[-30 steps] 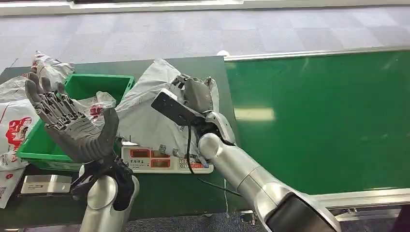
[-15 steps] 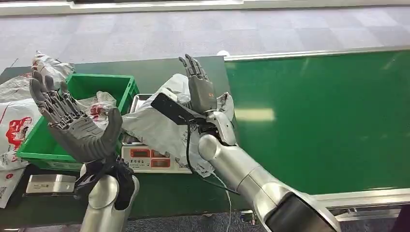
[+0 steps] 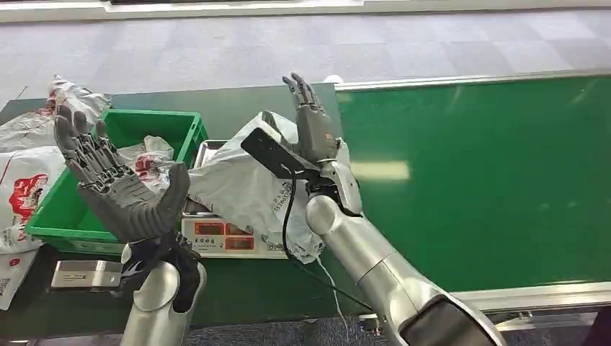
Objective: Moved the parcel from conveyor to table for the left to box.
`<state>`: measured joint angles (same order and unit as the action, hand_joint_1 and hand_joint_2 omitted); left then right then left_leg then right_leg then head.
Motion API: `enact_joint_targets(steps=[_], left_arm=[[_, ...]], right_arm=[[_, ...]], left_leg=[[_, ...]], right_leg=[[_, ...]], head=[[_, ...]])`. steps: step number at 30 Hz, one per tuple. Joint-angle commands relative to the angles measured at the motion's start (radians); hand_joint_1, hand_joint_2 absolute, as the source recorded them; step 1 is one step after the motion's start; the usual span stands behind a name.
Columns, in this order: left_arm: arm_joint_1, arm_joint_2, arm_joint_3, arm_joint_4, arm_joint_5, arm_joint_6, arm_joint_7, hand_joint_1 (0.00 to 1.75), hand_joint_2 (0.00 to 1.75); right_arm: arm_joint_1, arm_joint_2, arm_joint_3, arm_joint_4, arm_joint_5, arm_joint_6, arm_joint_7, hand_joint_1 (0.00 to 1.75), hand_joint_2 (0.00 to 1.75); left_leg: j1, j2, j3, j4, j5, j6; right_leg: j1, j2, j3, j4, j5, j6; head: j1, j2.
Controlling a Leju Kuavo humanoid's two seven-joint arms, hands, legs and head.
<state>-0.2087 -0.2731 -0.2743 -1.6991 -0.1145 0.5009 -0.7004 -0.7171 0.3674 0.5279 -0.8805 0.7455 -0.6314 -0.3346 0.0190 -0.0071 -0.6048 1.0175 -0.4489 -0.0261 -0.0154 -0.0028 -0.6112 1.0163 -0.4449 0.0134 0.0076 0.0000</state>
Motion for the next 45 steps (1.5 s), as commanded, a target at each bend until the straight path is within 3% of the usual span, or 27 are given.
enact_joint_targets(steps=[1, 2, 3, 4, 7, 8, 9, 10, 12, 13, 18, 23, 32, 33, 34, 45], left_arm=[[-0.029, 0.0, 0.052, 0.098, -0.026, -0.007, 0.006, 0.0, 1.75], [-0.031, 0.005, 0.048, 0.105, -0.042, -0.013, 0.027, 0.0, 1.75], [-0.048, 0.014, 0.041, 0.138, -0.096, -0.033, 0.107, 0.0, 1.75], [-0.074, 0.02, 0.04, 0.19, -0.163, -0.042, 0.153, 0.0, 1.75], [-0.147, 0.045, 0.042, 0.357, -0.346, -0.078, 0.278, 0.0, 1.75], [-0.176, 0.062, 0.034, 0.43, -0.413, -0.106, 0.319, 0.0, 1.75], [-0.188, 0.068, 0.031, 0.465, -0.427, -0.139, 0.338, 0.0, 1.75], [-0.217, 0.099, -0.005, 0.532, -0.53, -0.239, 0.39, 0.0, 1.75], [-0.236, 0.113, -0.027, 0.582, -0.619, -0.369, 0.401, 0.0, 1.75], [-0.246, 0.122, -0.046, 0.597, -0.641, -0.39, 0.399, 0.0, 1.75], [-0.334, 0.118, -0.109, 0.819, -0.768, -0.522, 0.411, 0.0, 1.75], [-0.4, 0.08, -0.125, 0.983, -0.804, -0.559, 0.397, 0.0, 1.75], [-0.404, 0.08, -0.142, 1.013, -0.843, -0.569, 0.396, 0.0, 1.75], [-0.404, 0.081, -0.144, 1.011, -0.85, -0.56, 0.394, 1.66, 1.75], [-0.404, 0.081, -0.137, 1.006, -0.851, -0.559, 0.394, 1.75, 1.75], [-0.387, 0.081, -0.072, 0.916, -0.842, -0.558, 0.369, 1.75, 1.75]], right_arm=[[0.15, -0.027, -0.183, -0.403, 0.06, -0.033, -0.038, 0.0, 0.0], [0.172, -0.018, -0.238, -0.486, 0.088, -0.067, -0.095, 0.0, 0.0], [0.245, -0.018, -0.329, -0.732, 0.066, -0.067, -0.186, 0.0, 1.75], [0.297, -0.018, -0.367, -0.916, 0.039, -0.067, -0.244, 0.0, 1.75], [0.376, -0.018, -0.38, -1.236, 0.026, -0.067, -0.268, 0.0, 1.75], [0.402, -0.018, -0.368, -1.29, 0.013, -0.067, -0.277, 0.0, 1.75], [0.414, -0.018, -0.361, -1.299, 0.001, -0.067, -0.288, 0.0, 1.75], [0.433, -0.018, -0.353, -1.3, -0.042, -0.067, -0.328, 0.0, 1.75], [0.434, -0.018, -0.282, -1.297, -0.036, -0.067, -0.311, 0.0, 1.75], [0.431, -0.018, -0.287, -1.28, -0.052, -0.067, -0.336, 0.0, 1.75], [0.396, -0.018, -0.245, -1.18, -0.08, -0.067, -0.364, 0.0, 1.75], [0.401, -0.018, -0.218, -1.158, -0.09, -0.067, -0.364, 0.0, 1.75], [0.401, -0.018, -0.216, -1.149, -0.096, -0.067, -0.364, 0.0, 1.75], [0.404, -0.018, -0.215, -1.151, -0.094, -0.067, -0.364, 0.0, 1.75], [0.406, -0.018, -0.213, -1.145, -0.095, -0.067, -0.364, 0.0, 1.75], [0.411, -0.018, -0.226, -1.096, -0.085, -0.067, -0.361, 0.0, 1.75]], left_leg=[[-0.001, -0.002, 0.003, -0.002, -0.001, 0.002], [0.0, -0.001, 0.002, -0.001, -0.001, 0.001], [0.0, 0.0, 0.003, -0.002, -0.001, 0.002], [0.0, -0.006, -0.002, 0.0, 0.0, 0.002], [0.0, -0.015, -0.005, 0.002, 0.001, 0.002], [-0.001, -0.012, -0.004, 0.0, 0.001, 0.003], [-0.001, -0.016, -0.002, -0.001, 0.001, 0.004], [-0.001, -0.014, 0.0, -0.002, 0.001, 0.005], [-0.001, -0.007, 0.002, -0.003, 0.001, 0.004], [-0.002, -0.001, -0.002, -0.001, -0.001, 0.003], [-0.001, 0.0, 0.003, -0.002, -0.001, 0.003], [-0.001, -0.001, 0.002, -0.002, 0.001, 0.004], [-0.001, 0.002, 0.003, -0.002, 0.0, 0.004], [-0.001, 0.002, 0.001, -0.001, 0.0, 0.003], [-0.001, 0.002, 0.002, -0.002, 0.0, 0.004], [-0.001, 0.004, 0.003, -0.002, 0.0, 0.004]], right_leg=[[0.0, -0.003, 0.004, -0.002, -0.001, -0.001], [0.0, -0.001, 0.003, -0.002, 0.0, -0.001], [0.0, -0.001, 0.003, -0.002, 0.0, -0.001], [0.0, -0.006, 0.0, 0.0, -0.001, 0.0], [0.0, -0.015, -0.001, 0.001, -0.003, -0.001], [-0.001, -0.014, -0.001, 0.0, -0.002, 0.0], [0.0, -0.019, 0.004, -0.002, -0.004, -0.001], [-0.001, -0.018, 0.005, -0.003, -0.003, 0.0], [-0.001, -0.011, 0.005, -0.004, -0.001, -0.001], [-0.002, -0.005, -0.001, -0.001, -0.001, 0.0], [-0.001, -0.003, 0.002, -0.002, 0.0, -0.001], [-0.001, -0.003, 0.002, -0.003, 0.001, -0.001], [-0.001, 0.0, 0.002, -0.003, 0.002, -0.001], [-0.001, 0.001, 0.001, -0.002, 0.002, -0.001], [-0.001, 0.001, 0.002, -0.003, 0.002, -0.001], [-0.001, 0.002, 0.002, -0.003, 0.002, -0.001]], head=[[0.0, 0.0], [0.0, 0.0], [0.0, 0.0], [0.0, 0.0], [0.0, 0.0], [0.0, 0.0], [0.0, 0.0], [0.0, 0.0], [0.0, 0.0], [0.0, 0.0], [0.0, 0.0], [0.0, 0.0], [0.0, 0.0], [0.0, 0.0], [0.0, 0.0], [0.0, 0.0]])
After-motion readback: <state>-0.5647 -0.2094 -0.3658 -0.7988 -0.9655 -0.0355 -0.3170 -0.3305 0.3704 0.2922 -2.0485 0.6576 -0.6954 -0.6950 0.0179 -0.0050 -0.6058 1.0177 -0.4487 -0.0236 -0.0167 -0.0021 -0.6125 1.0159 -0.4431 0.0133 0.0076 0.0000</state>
